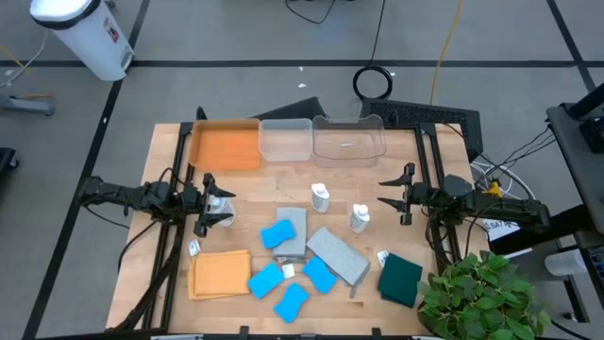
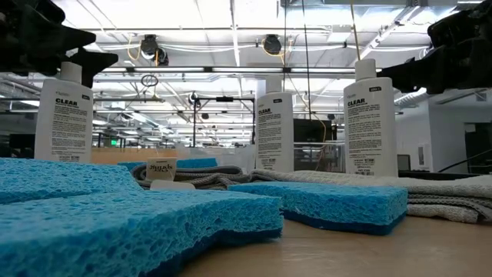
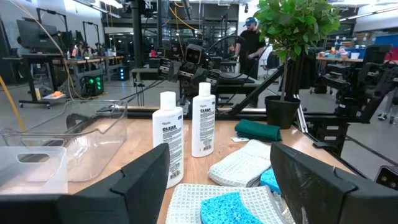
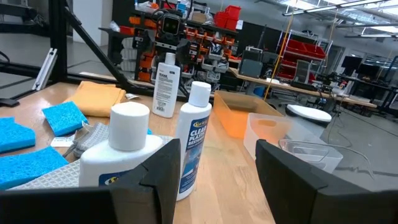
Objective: Pick & Place Kitchen Items
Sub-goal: Put the blue sponge into the left transparent bin
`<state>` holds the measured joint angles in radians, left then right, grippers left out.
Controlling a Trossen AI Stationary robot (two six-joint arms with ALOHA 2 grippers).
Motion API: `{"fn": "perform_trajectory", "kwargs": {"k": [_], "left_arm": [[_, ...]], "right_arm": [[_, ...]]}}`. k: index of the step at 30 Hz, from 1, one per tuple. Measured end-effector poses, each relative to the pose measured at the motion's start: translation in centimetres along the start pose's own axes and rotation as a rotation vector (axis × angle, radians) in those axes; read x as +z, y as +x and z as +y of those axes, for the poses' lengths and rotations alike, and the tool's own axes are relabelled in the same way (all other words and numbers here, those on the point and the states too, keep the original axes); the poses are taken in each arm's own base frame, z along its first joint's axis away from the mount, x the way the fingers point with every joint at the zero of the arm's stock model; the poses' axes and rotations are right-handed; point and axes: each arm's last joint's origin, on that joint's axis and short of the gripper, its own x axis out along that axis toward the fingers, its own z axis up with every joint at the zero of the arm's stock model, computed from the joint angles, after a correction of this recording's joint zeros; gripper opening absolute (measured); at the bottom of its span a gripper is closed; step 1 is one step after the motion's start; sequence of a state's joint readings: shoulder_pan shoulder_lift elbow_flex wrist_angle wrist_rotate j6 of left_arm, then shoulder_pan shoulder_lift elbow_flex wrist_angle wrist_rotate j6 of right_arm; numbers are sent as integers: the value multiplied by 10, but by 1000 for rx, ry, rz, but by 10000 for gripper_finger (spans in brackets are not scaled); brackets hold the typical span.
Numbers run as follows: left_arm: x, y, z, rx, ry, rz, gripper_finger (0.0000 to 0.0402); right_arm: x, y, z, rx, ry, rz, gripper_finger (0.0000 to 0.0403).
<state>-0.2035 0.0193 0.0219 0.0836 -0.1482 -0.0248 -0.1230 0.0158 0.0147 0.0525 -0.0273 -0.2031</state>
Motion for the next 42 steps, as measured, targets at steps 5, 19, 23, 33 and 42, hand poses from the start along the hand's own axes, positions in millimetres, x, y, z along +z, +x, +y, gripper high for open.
{"fn": "perform_trajectory", "kwargs": {"k": [5, 19, 23, 33, 42], "left_arm": [[10, -1, 0, -5, -66, -108, 280], [89, -3, 1, 62, -149, -279, 280], [124, 25, -4, 84, -117, -30, 280], [141, 138, -25, 23, -15, 671, 280], [57, 201, -33, 68, -18, 1021, 280]], "right_arm": [[0, 0, 0, 0, 0, 0, 181], [0, 0, 0, 0, 0, 0, 181], [0, 0, 0, 0, 0, -1, 181], [0, 0, 0, 0, 0, -1, 181], [0, 0, 0, 0, 0, -1, 181]]}}
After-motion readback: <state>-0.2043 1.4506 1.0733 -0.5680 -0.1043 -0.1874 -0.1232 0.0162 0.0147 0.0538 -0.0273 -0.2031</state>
